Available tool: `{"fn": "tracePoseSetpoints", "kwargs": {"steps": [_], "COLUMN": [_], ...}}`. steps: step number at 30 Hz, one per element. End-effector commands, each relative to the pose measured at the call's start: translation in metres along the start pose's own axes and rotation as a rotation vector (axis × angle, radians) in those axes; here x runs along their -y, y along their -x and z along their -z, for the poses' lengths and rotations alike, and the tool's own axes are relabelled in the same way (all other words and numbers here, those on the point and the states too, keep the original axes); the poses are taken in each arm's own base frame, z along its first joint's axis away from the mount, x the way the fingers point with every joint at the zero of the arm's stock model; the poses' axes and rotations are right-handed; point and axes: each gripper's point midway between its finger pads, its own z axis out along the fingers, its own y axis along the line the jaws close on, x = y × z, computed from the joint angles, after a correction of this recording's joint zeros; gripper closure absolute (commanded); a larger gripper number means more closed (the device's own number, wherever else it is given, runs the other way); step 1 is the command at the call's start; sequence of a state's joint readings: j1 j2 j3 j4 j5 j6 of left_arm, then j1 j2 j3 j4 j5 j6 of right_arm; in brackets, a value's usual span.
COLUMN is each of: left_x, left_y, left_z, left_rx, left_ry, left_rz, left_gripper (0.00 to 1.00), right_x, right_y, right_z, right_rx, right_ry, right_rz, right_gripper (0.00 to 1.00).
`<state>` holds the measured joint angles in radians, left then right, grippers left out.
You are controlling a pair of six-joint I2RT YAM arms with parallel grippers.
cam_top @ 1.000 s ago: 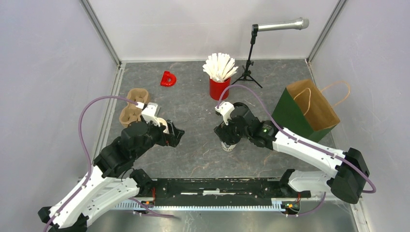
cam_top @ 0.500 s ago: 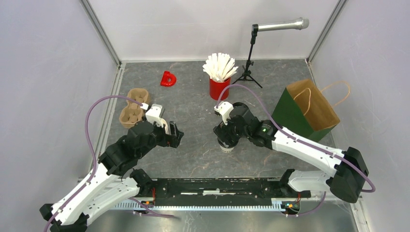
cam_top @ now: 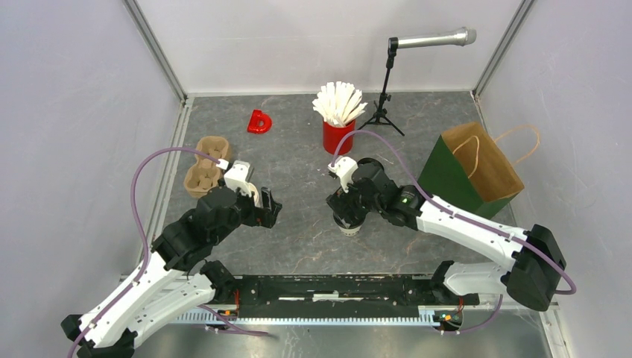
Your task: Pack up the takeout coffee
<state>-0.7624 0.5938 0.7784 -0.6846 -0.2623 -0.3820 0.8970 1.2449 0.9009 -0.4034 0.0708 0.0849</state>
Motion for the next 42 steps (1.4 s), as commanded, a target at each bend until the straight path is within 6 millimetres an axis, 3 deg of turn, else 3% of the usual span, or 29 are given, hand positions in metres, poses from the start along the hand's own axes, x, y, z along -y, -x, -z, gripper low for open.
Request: {"fn": "tracePoseSetpoints", "kwargs": {"steps": [1,6,16,33,37,42], "left_x": [-0.007,-0.007,-0.008,-0.008,-0.008,-0.012], "left_y": [0.003,0.003,0.001,-0.003,-0.002,0.003], "left_z": [0.0,0.0,0.0,-0.004,-0.004,0.0], "left_rx": [0.018,0.017,0.014,-0.01,-0.01,0.017], "left_ry": [0.024,0.025,0.032,0.035,0.036,0.052], "left_rz": [-0.043,-0.046,-0.052,-0.062,-0.062,-0.057], "left_gripper": [0.0,0.0,0.0,0.0,0.0,0.0], "right_x": [0.001,0.0,-0.008,0.004,0.003,0.0], "right_y": [0.012,0.023,-0.002,-0.025,-0.02,0.001], "right_z": [0.011,0.022,0.015,-0.001,0.0,0.004], "right_rx": [0.033,0.075,-0.002,-0.081,-0.064,-0.013], "right_ry": [-0.009,0.002,0.043,-0.011,-0.004,0.008], "right_rz": [-0.003,-0.006,0.003,0.069,0.066,0.051], "right_gripper": [0.02,0.02,0.02,0.02,0.02,0.09]}}
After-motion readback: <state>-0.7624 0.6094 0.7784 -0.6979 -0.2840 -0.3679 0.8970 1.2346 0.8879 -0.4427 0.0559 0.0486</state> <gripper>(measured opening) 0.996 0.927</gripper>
